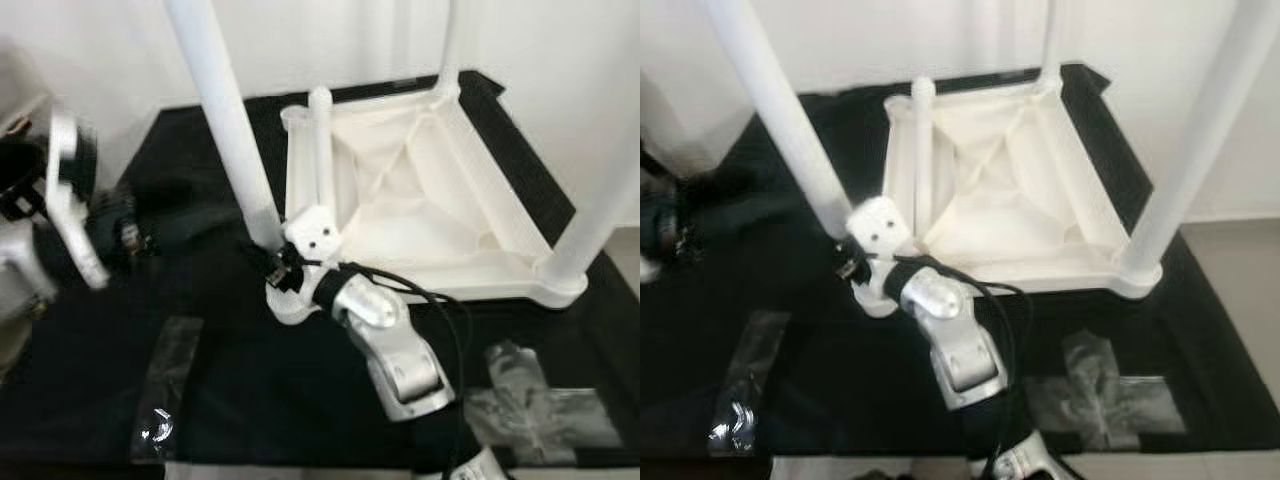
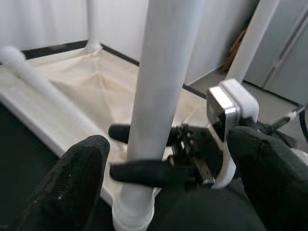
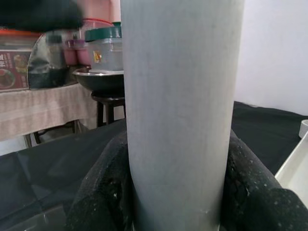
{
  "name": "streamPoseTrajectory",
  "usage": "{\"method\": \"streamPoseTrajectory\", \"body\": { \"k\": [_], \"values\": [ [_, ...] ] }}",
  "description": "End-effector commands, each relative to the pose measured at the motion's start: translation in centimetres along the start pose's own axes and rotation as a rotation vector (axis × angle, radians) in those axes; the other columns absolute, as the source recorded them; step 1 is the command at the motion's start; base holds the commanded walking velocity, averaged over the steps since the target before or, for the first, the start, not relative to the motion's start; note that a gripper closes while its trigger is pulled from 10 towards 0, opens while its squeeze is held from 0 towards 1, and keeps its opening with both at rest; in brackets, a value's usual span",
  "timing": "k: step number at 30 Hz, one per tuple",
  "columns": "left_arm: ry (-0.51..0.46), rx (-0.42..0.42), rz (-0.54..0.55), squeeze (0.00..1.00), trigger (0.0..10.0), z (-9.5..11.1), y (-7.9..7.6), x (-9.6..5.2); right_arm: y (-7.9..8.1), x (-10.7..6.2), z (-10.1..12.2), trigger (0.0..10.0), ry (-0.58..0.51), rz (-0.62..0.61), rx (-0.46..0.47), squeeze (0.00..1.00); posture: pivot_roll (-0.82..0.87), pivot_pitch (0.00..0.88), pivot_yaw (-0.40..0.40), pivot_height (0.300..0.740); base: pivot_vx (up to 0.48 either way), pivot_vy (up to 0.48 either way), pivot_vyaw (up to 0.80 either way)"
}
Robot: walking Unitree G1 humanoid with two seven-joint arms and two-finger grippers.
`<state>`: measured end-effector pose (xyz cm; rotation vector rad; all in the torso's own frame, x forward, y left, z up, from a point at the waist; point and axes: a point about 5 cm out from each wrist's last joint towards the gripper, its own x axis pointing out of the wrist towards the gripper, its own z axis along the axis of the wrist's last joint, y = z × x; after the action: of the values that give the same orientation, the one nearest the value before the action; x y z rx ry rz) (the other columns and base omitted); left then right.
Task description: Building children table
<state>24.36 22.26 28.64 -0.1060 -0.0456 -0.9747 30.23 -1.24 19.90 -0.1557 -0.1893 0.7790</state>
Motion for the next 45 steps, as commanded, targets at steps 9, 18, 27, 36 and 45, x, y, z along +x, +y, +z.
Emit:
{"method": "streamPoseTrajectory", "body": {
  "k": [9, 18, 27, 36, 45],
  "values": [
    [-0.034, -0.009, 0.196, 0.00, 10.0, -2.5, 0.6, -1.2, 1.0, 0.6, -2.4, 10.0, 0.115, 0.000, 0.122, 0.10, 0.00, 0.168, 0.096, 0.740, 0.000, 0.000, 0.00],
    [-0.043, 0.015, 0.464, 0.00, 10.0, -6.4, 0.4, -1.4, -1.7, -0.8, 2.3, 10.0, -0.093, 0.480, 0.083, 0.00, 0.00, 0.159, 0.082, 0.740, 0.000, 0.000, 0.00],
    [-0.010, -0.010, 0.576, 0.00, 10.0, -10.9, -1.7, -1.1, -5.2, 0.0, 2.1, 10.0, -0.020, 0.679, -0.004, 0.00, 0.01, 0.137, 0.067, 0.740, 0.000, 0.000, 0.00],
    [0.005, 0.063, 0.611, 0.00, 10.0, -13.2, -4.8, 0.4, -6.8, 1.2, 2.4, 0.0, -0.005, 0.796, 0.078, 0.00, 0.02, 0.134, 0.054, 0.740, 0.000, 0.000, 0.00],
    [0.037, 0.026, 0.527, 0.00, 10.0, -14.2, -6.7, 1.2, -8.2, -1.2, -0.5, 0.0, 0.089, 0.668, 0.040, 0.00, -0.01, 0.153, 0.058, 0.740, 0.000, 0.000, 0.00]
  ]
}}
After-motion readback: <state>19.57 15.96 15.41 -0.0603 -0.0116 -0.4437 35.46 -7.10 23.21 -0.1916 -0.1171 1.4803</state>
